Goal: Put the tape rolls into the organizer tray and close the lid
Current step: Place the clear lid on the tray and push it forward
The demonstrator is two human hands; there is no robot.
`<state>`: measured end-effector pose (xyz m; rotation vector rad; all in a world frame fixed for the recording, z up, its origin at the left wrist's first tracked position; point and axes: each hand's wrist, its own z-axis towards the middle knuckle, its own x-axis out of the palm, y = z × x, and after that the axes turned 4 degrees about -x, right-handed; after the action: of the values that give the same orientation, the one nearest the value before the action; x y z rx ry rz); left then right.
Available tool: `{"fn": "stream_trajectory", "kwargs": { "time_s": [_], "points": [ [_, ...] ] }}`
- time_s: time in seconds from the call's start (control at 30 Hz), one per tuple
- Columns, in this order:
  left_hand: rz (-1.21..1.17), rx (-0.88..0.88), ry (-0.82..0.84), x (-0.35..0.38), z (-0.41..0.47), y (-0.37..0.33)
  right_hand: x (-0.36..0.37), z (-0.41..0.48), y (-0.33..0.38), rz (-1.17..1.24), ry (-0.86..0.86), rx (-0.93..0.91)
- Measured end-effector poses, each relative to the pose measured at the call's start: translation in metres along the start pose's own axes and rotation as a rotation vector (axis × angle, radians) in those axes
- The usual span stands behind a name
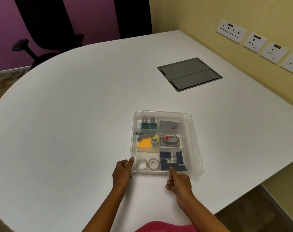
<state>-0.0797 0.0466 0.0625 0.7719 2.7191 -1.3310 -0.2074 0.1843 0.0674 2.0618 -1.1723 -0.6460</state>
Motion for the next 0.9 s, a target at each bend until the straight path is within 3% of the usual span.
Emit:
{"fn": "stream_trajectory", "kwargs": {
  "time_s": [0.17,0.37,0.53,0.73,0.9],
  "points": [
    [0.097,-0.014,-0.007,0.002,0.003,0.005,-0.029,0.003,-0.003,-0.305,0.07,0.036],
    [0.139,0.02,-0.042,0.004,0.006,0.002,-0.062,0.023,0.007,-0.56,-0.077,-0.034],
    [0.235,0.057,-0.008,0.005,0.0,0.0,-0.069,0.035,0.019,-0.497,-0.196,-0.102],
    [0.34,0.147,-0.037,0.001,-0.002,0.003,-0.064,0.048,0.026,-0.622,-0.16,-0.194],
    [0.285,0.138,-0.07,0.001,0.0,0.003,-0.062,0.052,0.028,-0.642,-0.191,-0.214]
  ]
}}
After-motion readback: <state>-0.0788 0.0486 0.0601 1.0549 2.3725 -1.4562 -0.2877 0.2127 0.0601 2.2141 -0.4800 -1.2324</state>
